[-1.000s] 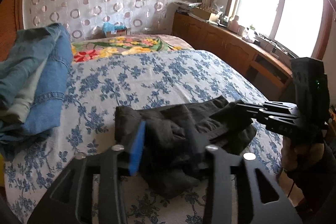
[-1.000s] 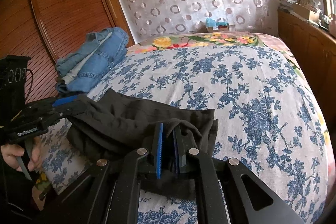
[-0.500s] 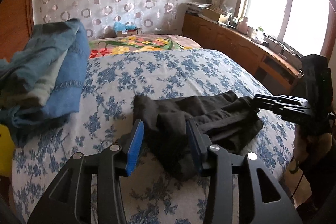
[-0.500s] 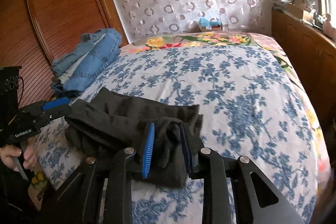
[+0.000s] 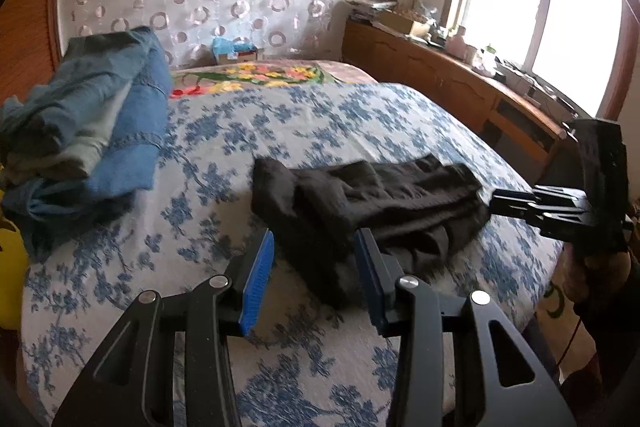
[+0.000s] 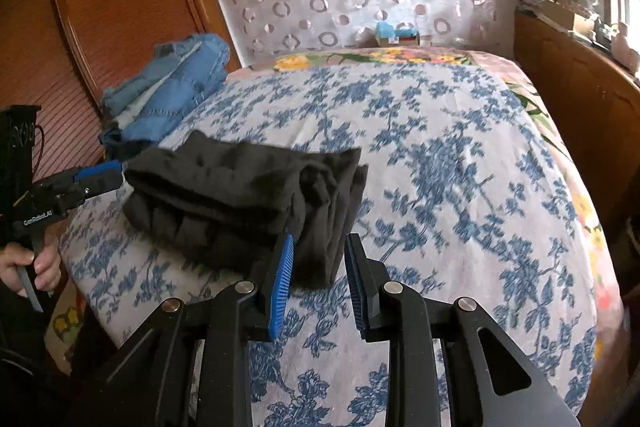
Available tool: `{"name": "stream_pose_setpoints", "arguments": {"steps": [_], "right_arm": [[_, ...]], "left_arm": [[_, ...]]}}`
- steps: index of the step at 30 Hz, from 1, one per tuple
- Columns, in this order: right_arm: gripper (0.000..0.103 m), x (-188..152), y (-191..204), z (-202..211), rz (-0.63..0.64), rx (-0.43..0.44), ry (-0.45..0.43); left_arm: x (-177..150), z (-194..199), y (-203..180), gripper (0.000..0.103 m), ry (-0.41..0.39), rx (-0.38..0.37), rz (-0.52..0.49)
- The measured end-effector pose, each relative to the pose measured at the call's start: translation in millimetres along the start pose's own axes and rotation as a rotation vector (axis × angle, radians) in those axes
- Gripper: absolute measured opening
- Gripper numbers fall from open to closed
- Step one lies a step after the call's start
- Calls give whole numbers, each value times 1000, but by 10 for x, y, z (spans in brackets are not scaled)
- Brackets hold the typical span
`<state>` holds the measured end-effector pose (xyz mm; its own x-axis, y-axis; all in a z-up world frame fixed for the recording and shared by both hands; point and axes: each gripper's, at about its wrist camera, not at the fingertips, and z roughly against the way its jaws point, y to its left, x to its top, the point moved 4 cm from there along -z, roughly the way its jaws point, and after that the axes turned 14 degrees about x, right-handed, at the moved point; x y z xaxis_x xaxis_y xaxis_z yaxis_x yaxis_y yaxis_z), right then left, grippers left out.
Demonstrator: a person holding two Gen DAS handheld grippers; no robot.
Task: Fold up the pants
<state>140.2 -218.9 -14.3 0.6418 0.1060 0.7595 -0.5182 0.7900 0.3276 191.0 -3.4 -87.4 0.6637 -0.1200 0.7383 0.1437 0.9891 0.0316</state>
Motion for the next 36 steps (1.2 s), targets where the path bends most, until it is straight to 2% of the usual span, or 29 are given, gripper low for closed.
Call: {"name": "stream_pose_setpoints", "arguments": {"steps": [7,13,14,17,21,24,27,29,32,36], "right_arm": [[27,-50,-36,-102,-33,10,35],[27,-34,-17,-130,-29,21,38],[17,-34,-28,-127,-27,21,32],[8,-44,-54,-117,-22,38,33],[4,-10,-118,-11,-21,-12,-11],[4,-34,-174,0,-40,-9,-11],[4,-78,-134,-25,-30,-10,-1],[4,-83,-130,-15,-37,-4,-8],[4,-76,-139,-11,-49,3,-15],[4,-69,-157,36,-40,-7,-24]], "left_arm": [[-124,-93,-133,43,47,-24,-17],[-166,-200,-184,43,81,4,-28],[-172,-221,-191,43,87,15,-34],[-189,-262,-178,43,100,28,-34],[-213,-283,-127,43,112,35,-21],[-229,-272,-122,43,111,25,-11],[-219,-236,-158,35,92,17,-19],[-213,-219,-193,19,89,-7,-23],[-204,-223,-219,9,81,-9,-31],[-177,-178,-144,7,55,12,-7]]}}
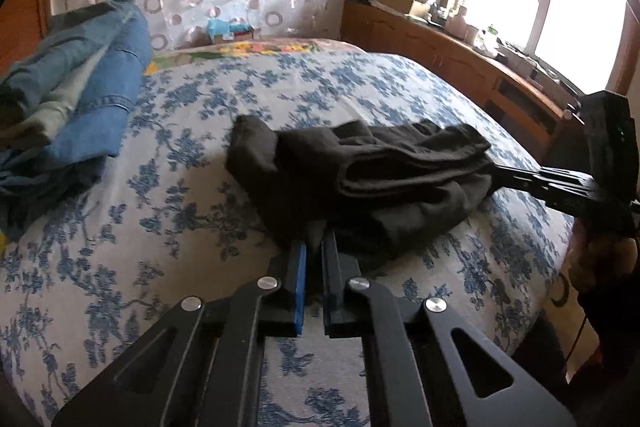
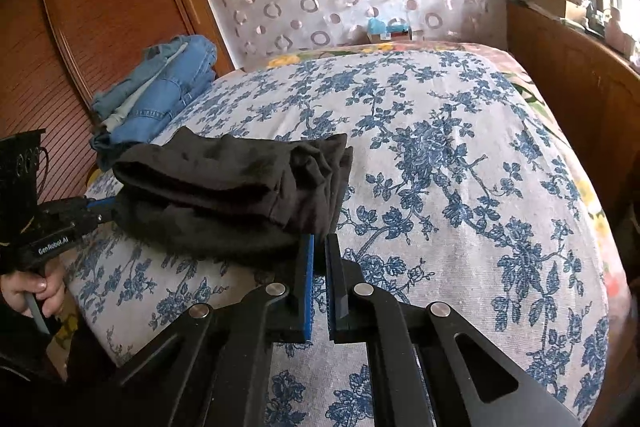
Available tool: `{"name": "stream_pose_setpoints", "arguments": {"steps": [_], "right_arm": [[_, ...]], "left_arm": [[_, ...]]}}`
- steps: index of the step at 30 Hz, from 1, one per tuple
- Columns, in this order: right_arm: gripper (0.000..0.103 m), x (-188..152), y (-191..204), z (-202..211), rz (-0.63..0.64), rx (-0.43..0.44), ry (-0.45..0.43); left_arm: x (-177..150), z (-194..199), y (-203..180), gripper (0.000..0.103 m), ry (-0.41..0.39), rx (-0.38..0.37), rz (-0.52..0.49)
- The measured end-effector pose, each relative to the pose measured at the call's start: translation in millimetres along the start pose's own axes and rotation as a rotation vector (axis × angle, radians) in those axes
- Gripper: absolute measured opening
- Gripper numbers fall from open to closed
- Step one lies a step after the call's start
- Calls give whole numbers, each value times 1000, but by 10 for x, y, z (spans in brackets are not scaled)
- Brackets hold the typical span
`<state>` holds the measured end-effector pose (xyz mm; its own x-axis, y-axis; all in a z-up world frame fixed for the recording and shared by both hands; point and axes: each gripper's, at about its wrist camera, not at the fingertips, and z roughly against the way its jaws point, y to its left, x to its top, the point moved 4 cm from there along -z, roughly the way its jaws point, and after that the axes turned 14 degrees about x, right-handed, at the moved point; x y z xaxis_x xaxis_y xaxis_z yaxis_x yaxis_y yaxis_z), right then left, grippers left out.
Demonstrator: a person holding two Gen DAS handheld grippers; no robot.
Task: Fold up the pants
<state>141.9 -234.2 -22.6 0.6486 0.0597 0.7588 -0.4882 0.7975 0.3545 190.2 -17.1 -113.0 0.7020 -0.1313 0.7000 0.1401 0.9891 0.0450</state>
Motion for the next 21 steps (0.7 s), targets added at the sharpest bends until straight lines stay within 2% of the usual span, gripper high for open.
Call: {"name": "stream_pose_setpoints", "arguments": {"steps": [8,13,15,19,21], "right_arm": [[4,-5,88,127,22,9,-18],[5,-46,130,170,35,21,-10],[5,-52,160,190,39,40,-12],[5,-32,161,233,51,33,-30],[5,-27,173,233,65,25,-28]], "left_arm": [[-16,116,46,7,-5,-10,8],[8,182,-31,7,-14,8,-44],[12,167,-45,11,-14,18,-50],[54,147,-38,32,-18,26,-46],[52,136,-41,35,-16,29,-53]]}}
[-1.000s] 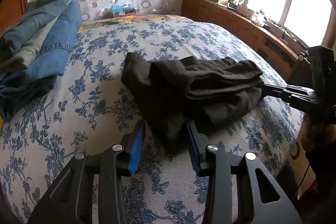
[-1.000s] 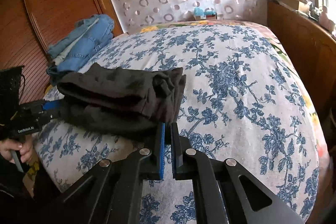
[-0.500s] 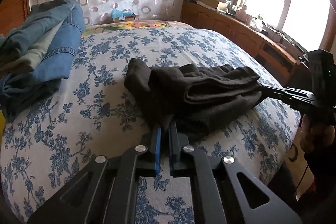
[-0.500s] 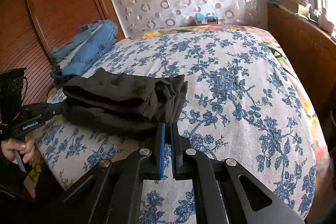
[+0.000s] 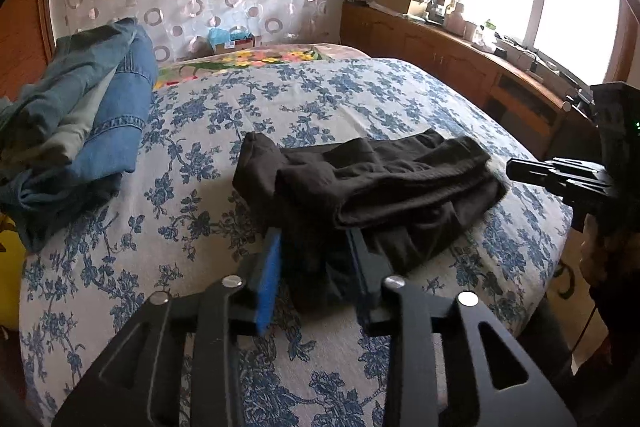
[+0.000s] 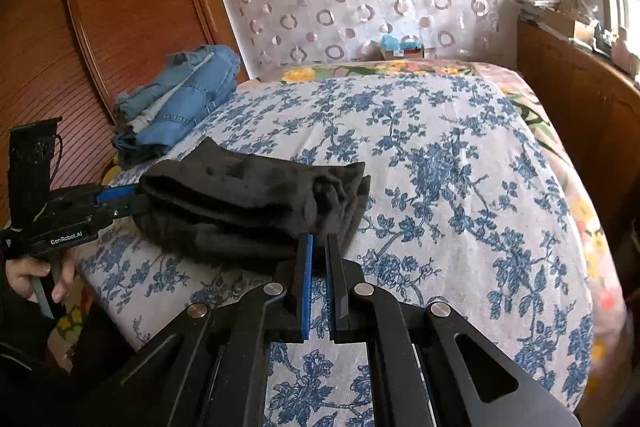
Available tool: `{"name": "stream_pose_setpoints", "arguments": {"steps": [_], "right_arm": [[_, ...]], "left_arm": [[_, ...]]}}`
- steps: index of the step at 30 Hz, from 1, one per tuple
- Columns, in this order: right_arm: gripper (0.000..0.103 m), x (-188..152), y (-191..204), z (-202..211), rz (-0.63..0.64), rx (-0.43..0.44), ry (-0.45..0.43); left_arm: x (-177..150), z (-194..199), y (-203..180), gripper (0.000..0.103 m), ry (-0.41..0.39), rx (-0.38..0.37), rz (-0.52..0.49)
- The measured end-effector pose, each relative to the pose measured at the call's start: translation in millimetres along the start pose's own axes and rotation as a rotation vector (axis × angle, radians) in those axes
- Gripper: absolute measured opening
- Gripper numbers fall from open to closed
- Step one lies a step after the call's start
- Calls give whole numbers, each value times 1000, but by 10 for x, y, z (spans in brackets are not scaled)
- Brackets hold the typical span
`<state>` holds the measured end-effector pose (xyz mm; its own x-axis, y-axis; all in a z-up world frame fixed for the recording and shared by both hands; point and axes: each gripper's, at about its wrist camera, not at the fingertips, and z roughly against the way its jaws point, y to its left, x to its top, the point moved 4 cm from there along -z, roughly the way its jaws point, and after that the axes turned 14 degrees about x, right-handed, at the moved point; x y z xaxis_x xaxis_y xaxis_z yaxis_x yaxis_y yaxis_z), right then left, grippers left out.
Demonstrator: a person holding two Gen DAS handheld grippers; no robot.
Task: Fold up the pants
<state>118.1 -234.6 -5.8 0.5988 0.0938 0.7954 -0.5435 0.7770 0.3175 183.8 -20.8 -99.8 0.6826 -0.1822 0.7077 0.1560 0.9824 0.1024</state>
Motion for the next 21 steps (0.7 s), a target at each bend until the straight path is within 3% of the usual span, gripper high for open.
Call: {"name": "stream_pose_setpoints", "arguments": {"steps": [2,7,12,21], "right_arm": [[6,-12,15,-20,17,1,13],[11,-26,14,-122,31,-19,42],[25,-11,5,-212,34,-14,61],[29,103,-16,-212,45,13,27]], "left_arm": [[3,-43,-15,41,11,-2,-14],[15,-92,-28,41,22,6,-23],[84,-124,-39,41,17,12,-27],[238,-239,-23,41,18,14,-19]]}}
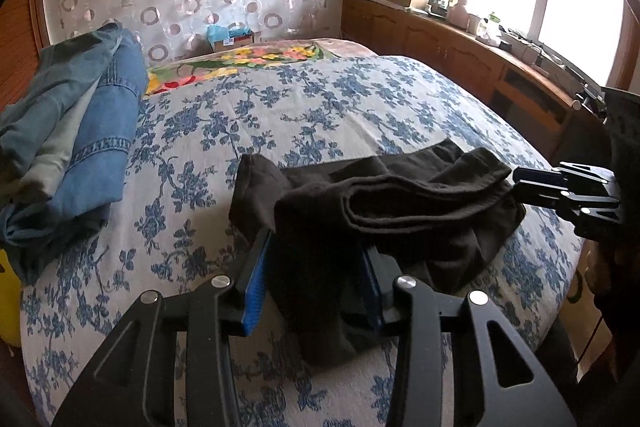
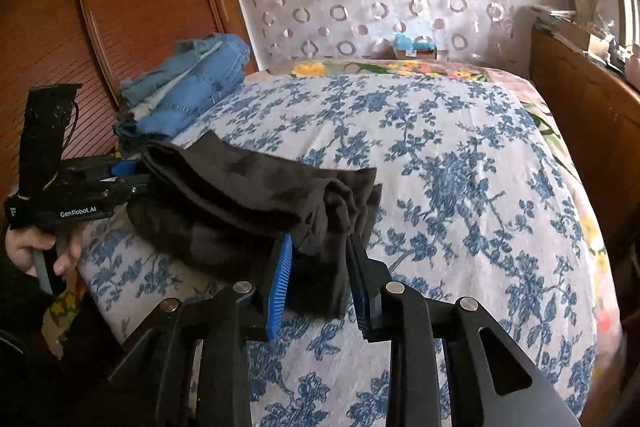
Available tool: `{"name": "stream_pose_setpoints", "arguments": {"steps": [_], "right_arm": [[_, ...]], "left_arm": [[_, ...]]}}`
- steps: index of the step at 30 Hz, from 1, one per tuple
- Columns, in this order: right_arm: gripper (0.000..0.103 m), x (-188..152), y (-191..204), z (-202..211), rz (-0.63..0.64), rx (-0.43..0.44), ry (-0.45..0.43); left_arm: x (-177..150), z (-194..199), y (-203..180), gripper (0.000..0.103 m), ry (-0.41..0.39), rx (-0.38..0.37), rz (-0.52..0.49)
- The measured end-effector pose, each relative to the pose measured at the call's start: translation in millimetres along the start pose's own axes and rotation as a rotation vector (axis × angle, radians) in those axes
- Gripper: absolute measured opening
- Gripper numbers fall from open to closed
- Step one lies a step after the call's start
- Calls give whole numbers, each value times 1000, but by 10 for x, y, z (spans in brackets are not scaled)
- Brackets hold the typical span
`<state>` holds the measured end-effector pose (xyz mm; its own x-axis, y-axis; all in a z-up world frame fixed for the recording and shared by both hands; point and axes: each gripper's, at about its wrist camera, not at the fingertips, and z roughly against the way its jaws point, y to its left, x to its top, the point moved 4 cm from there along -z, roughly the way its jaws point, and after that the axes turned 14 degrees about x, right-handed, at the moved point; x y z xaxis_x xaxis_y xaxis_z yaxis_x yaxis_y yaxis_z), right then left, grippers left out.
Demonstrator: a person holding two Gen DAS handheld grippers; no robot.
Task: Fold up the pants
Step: 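Grasp the pants' waistband edge with the left gripper while the right gripper holds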
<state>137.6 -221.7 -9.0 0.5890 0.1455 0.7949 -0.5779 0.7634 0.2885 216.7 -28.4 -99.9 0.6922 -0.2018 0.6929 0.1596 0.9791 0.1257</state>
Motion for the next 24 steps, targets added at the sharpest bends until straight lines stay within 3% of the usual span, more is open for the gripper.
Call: {"name": "stream_pose_setpoints", "arguments": {"steps": [14,24], "right_arm": [[32,154,-16,-31,35,-11,-3],[33,295,-86,-392,60,-45,77]], "left_arm": [[250,-204,38,42,6,24,16],[247,-221,120,41,11,20,51]]}}
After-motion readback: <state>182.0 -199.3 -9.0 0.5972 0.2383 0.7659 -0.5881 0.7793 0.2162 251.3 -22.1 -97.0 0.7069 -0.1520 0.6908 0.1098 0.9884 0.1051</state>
